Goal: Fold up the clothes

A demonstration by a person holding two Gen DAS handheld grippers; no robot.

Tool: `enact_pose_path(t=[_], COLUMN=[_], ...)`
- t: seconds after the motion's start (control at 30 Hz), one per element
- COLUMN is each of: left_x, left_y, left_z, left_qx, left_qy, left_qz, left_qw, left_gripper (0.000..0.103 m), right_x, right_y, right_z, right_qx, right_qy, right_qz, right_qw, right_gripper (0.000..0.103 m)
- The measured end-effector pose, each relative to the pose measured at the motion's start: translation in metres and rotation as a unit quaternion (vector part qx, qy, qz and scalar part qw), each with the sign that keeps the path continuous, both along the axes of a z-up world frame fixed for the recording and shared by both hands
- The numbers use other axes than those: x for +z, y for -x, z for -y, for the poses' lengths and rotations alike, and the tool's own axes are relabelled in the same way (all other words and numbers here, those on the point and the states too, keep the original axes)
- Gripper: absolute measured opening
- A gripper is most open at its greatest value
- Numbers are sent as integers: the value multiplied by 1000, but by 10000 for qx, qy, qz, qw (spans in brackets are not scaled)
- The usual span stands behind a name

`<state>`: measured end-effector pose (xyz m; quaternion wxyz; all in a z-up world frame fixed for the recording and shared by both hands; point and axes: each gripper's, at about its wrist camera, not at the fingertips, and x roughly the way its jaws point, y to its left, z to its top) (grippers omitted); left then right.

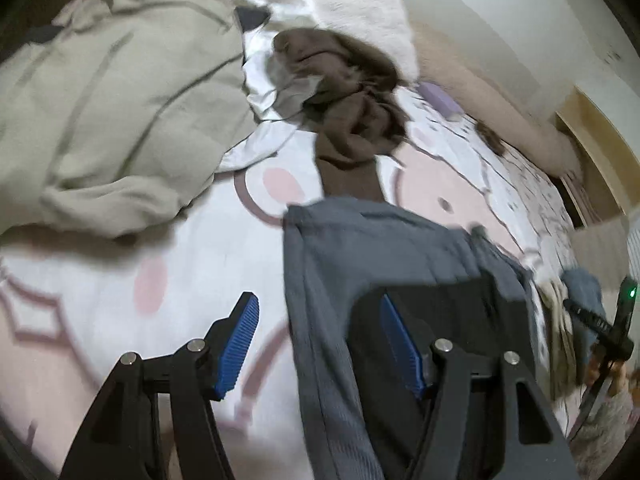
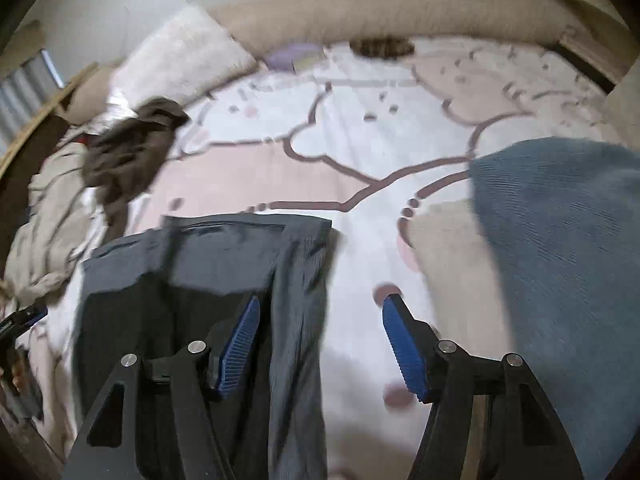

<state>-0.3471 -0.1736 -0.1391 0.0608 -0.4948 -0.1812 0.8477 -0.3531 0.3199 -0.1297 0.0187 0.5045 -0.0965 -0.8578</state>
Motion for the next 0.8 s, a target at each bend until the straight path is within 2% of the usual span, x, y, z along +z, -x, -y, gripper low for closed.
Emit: enact_pose_path(t=[0.1, 0.13, 0.17, 0.23, 0.27, 0.3, 0.33, 0.43, 0.5, 0.57, 0.63, 0.73, 0.77, 0.8], left_x=[-27, -36, -43, -48, -48, -47, -45, -37, -30, -27, -34, -46, -48, -45], left_y=[32, 42, 49, 57, 60, 61, 60, 54, 47, 43, 45, 50, 51, 49], left_z=[-5, -7, -11, -21, -24, -26, -27, -24, -16, -1, 13, 19, 19, 20], left_qx=[37, 6, -52, -133, -152, -148, -127, 25, 174, 330, 485, 541, 550, 575], left_qy=[-281, -342, -341, -151, -76, -74, -37, 269, 566, 577, 435, 230, 167, 102], left_qz=[241, 327, 412, 326, 255, 222, 173, -59, -241, -288, -108, 170, 218, 198], left_qw=[9993, 9989, 9986, 9993, 9995, 9996, 9998, 9996, 9980, 9974, 9978, 9981, 9981, 9981], left_gripper=[63, 63, 63, 62, 57, 26, 9, 7, 7, 7, 8, 16, 17, 23], right_x=[-32, -43, -51, -59, -62, -61, -58, -46, -45, -52, -61, -66, -65, -62], right_y=[33, 41, 46, 51, 53, 53, 51, 48, 48, 49, 49, 50, 50, 49], right_z=[4, 6, 7, 8, 8, 7, 5, -13, -31, -43, -42, -27, -25, -26], right_qx=[-60, -72, -75, -30, 2, 16, 9, -179, -386, -451, -340, -163, -145, -150], right_qy=[-114, -247, -309, -365, -380, -400, -426, -685, -826, -876, -1044, -1562, -1603, -1503], right_qz=[292, 383, 482, 494, 465, 426, 375, 179, 197, 291, 320, 263, 257, 269], right_qw=[9995, 9989, 9983, 9981, 9982, 9983, 9984, 9973, 9956, 9947, 9934, 9872, 9866, 9882], right_gripper=[64, 59, 41, 23, 9, 3, 4, 3, 3, 3, 3, 4, 4, 4])
